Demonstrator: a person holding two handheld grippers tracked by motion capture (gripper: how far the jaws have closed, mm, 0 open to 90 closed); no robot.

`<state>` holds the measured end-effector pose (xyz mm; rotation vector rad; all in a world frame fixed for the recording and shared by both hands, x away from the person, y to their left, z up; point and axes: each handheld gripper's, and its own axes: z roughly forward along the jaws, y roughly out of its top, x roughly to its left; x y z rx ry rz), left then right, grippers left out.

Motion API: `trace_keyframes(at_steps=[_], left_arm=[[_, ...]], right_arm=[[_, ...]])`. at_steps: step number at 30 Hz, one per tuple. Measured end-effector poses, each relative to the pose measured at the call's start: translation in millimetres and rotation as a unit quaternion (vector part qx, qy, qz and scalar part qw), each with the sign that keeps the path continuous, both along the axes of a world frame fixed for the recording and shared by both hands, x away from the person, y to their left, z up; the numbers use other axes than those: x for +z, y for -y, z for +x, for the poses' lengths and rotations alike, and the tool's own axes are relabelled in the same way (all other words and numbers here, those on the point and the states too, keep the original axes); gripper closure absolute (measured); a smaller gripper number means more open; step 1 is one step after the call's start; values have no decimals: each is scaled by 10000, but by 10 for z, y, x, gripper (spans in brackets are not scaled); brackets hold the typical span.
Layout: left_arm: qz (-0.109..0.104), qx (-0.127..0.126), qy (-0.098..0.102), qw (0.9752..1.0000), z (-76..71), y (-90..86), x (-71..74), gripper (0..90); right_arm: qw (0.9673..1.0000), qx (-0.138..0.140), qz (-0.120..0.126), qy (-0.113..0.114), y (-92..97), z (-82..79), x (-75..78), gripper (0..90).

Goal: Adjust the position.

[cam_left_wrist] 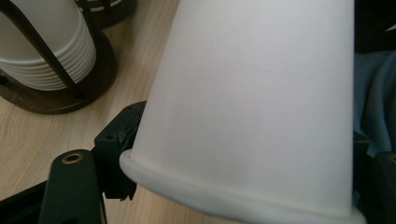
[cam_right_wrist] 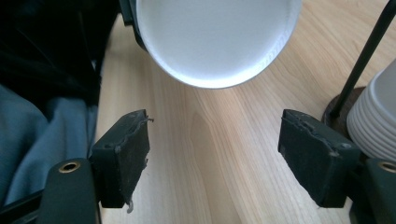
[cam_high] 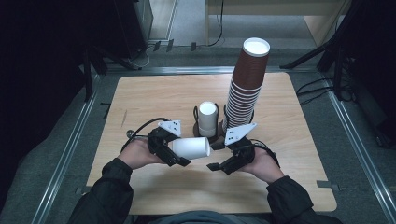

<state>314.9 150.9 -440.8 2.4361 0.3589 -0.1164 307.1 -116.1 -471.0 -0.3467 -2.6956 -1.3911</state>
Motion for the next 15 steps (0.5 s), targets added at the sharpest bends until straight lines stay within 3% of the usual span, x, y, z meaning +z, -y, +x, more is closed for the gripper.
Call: trace_keyframes(at_steps=[6, 15], left_arm=[[349, -20, 1, 9994, 0, 73, -49, 238], [866, -88, -38, 9962, 2, 177, -150, 238]], right_arm=[[9994, 38, -298, 148, -38, -12, -42, 249], [9991, 19, -366, 226, -50, -6, -50, 249]])
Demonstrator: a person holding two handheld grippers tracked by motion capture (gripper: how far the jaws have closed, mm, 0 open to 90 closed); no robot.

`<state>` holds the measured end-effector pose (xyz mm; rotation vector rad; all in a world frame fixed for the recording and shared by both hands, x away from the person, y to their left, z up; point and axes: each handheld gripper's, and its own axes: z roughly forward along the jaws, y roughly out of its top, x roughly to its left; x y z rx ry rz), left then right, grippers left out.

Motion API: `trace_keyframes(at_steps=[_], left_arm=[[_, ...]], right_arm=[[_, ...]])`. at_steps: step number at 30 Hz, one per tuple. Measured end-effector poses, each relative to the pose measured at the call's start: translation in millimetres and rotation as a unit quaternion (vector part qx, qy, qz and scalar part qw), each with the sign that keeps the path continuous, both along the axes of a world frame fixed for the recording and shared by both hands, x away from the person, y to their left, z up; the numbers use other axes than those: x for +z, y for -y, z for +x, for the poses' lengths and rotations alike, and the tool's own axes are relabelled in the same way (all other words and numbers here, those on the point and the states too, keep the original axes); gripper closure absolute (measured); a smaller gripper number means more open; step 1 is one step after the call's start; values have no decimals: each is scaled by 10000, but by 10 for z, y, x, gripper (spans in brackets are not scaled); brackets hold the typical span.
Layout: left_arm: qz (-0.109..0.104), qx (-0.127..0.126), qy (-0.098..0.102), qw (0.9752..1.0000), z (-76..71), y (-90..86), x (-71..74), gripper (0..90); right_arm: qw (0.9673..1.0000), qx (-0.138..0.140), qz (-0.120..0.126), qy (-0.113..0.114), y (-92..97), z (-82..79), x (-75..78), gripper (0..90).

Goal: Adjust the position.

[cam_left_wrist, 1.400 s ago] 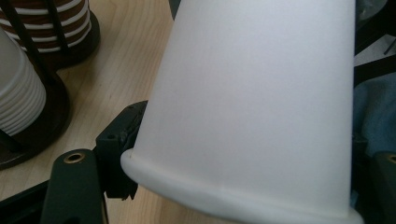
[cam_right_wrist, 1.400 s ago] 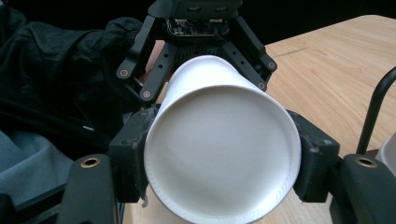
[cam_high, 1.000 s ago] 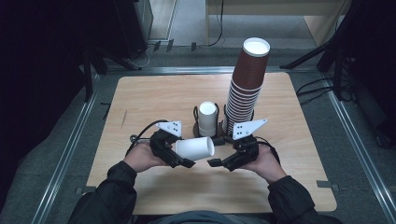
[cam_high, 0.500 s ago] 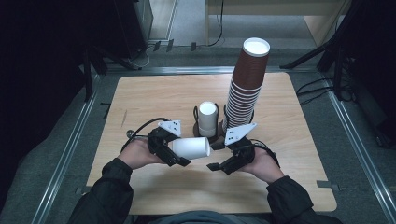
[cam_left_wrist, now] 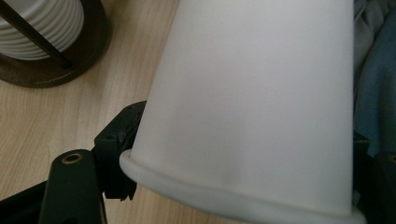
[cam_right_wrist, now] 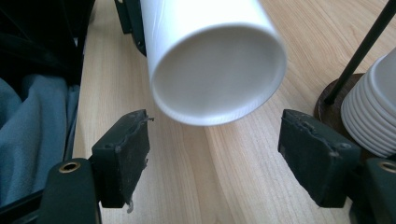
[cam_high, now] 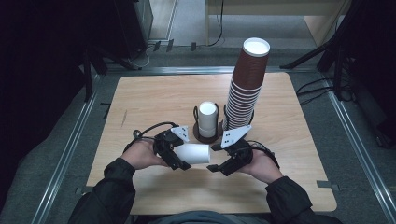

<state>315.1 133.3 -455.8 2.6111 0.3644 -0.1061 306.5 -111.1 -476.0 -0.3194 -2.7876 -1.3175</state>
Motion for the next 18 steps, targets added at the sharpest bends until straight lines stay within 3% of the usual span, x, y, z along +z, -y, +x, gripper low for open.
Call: trace_keyframes(at_steps=[6, 18], left_arm=[[198, -42, -63, 9998, -4, 60, -63, 238], [379, -103, -102, 9992, 2, 148, -152, 238]], right_arm=[[10000, 11, -42, 78, -23, 3, -7, 249], [9998, 112, -127, 137, -112, -7, -22, 247]])
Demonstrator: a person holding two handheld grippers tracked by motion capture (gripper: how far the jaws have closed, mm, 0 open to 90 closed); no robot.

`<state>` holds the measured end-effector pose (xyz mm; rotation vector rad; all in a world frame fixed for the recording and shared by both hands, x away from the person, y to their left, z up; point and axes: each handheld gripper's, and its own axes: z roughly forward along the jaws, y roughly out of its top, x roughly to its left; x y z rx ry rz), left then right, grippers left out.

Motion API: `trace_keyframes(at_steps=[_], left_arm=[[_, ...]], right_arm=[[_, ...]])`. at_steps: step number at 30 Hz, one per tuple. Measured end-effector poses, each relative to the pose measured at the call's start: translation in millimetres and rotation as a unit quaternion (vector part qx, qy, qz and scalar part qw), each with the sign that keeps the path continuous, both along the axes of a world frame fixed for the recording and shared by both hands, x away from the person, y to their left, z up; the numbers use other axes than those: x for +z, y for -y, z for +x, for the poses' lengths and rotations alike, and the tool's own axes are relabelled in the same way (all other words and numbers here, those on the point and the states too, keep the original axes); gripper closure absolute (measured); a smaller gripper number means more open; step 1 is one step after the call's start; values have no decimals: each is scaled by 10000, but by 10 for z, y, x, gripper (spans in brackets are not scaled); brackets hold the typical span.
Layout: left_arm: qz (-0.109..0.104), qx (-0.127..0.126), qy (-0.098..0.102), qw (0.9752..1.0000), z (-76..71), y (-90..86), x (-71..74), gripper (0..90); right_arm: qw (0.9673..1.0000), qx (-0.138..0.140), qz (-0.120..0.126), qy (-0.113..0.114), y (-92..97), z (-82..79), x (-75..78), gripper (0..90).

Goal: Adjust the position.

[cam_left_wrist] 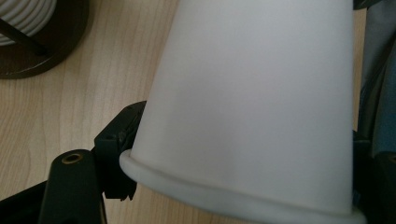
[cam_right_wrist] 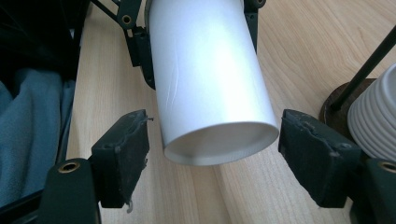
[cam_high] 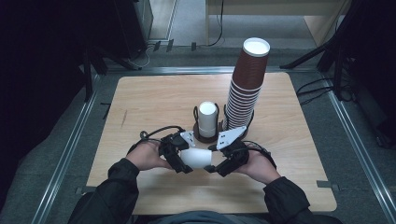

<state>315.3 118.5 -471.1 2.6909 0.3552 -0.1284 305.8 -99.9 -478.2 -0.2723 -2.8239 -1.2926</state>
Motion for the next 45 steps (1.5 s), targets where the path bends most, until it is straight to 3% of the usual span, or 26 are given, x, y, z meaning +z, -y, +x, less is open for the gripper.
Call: trace_keyframes(at_steps=[3, 6, 10, 21, 25, 28, 35, 36, 40, 45], left_arm=[[42, -45, 14, 10000, -7, 26, -6, 238], [74, -43, 161, 9998, -30, 58, -7, 238], [104, -132, 122, 9998, -48, 104, -20, 238], [181, -178, 66, 9997, -59, 139, -46, 231], [68, -188, 32, 9998, -51, 113, -28, 215], [19, -76, 49, 10000, -43, 104, -20, 129], [-237, 90, 99, 9996, -28, -6, 36, 106], [-274, 138, 97, 9995, -25, -26, 45, 106], [-607, 292, 70, 9977, 1, -138, 100, 106], [-833, 413, 88, 9956, 13, -229, 143, 106]], right_arm=[[10000, 22, -49, -21, -25, -7, -6, 247], [9998, 78, -154, 27, -62, -18, -23, 247], [9993, 159, -315, 85, -114, -39, -58, 255], [9988, 279, -357, 176, -154, -65, -62, 333], [9990, 284, -314, 168, -142, -61, -45, 332], [9990, 268, -279, 202, -123, -49, -31, 331], [9998, 143, -147, 80, -8, -10, 4, 328], [9998, 140, -89, 145, 10, 3, 9, 328], [9999, 97, 23, 141, 68, 21, 32, 327], [9999, 70, 67, 130, 112, 20, 45, 326]])
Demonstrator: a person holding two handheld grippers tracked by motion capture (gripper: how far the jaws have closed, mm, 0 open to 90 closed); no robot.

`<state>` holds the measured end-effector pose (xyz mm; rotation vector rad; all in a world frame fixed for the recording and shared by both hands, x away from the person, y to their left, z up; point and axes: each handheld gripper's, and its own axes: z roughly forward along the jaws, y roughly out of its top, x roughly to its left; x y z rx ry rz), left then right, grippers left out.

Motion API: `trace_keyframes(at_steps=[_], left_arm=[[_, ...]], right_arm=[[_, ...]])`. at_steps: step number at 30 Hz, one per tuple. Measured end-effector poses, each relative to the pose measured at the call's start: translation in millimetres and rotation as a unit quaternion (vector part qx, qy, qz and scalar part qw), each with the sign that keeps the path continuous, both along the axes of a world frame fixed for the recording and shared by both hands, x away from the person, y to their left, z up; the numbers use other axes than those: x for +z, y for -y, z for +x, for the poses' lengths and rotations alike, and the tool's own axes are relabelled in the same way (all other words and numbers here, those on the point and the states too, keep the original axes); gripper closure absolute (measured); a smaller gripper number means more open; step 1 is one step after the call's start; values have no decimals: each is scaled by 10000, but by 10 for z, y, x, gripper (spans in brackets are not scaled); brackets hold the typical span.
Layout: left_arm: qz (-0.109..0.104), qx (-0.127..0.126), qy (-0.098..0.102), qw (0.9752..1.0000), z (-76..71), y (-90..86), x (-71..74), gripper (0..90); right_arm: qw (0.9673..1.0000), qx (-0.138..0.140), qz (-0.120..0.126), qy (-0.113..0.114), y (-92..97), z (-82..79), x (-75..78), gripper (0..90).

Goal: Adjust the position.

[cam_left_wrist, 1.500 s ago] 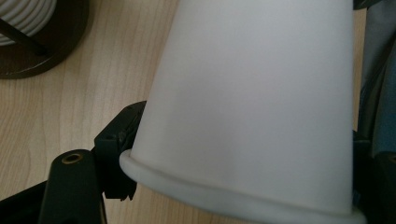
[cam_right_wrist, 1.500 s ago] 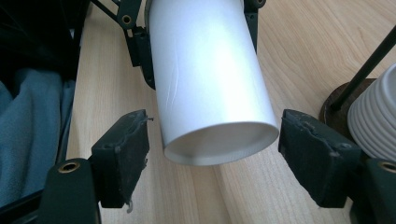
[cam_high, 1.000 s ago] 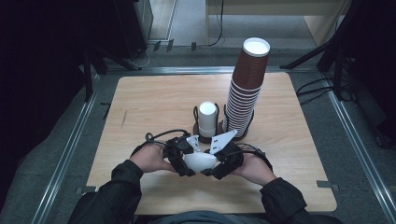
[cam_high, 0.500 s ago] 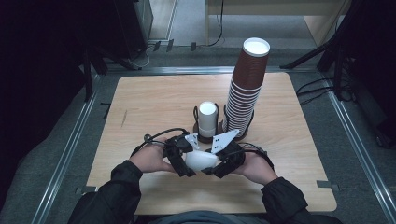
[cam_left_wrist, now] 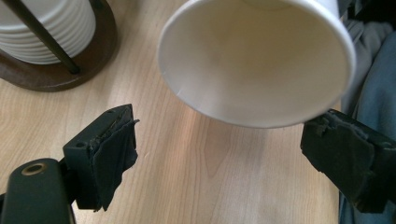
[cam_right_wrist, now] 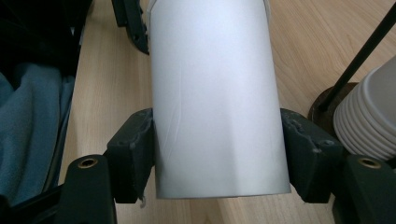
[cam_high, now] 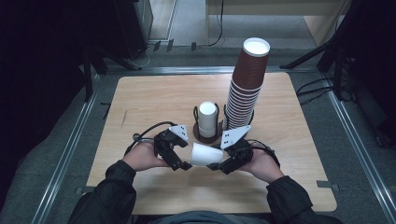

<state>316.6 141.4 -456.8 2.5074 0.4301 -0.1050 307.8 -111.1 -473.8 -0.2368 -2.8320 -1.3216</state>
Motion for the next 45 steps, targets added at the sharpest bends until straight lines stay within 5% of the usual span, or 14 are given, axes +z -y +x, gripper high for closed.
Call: trace_keyframes(at_steps=[13, 15, 23, 35, 45], left_arm=[[-587, 106, 44, 9982, -40, -10, 53, 66], [-882, 91, -138, 9960, -41, 14, 55, 66], [-1299, -10, -213, 9913, -64, 67, 73, 75], [-1505, -82, -321, 9881, -61, 37, 97, 220], [-1453, -155, -249, 9890, -94, 14, 140, 250]], right_arm=[[9998, -16, 191, 50, 66, -2, 19, 325], [9996, 34, 267, 30, 73, -17, 30, 325], [9983, 125, 564, -79, 74, -24, 52, 325], [9961, 225, 810, -277, 71, -31, 71, 330], [9956, 251, 834, -351, 63, -36, 77, 332]])
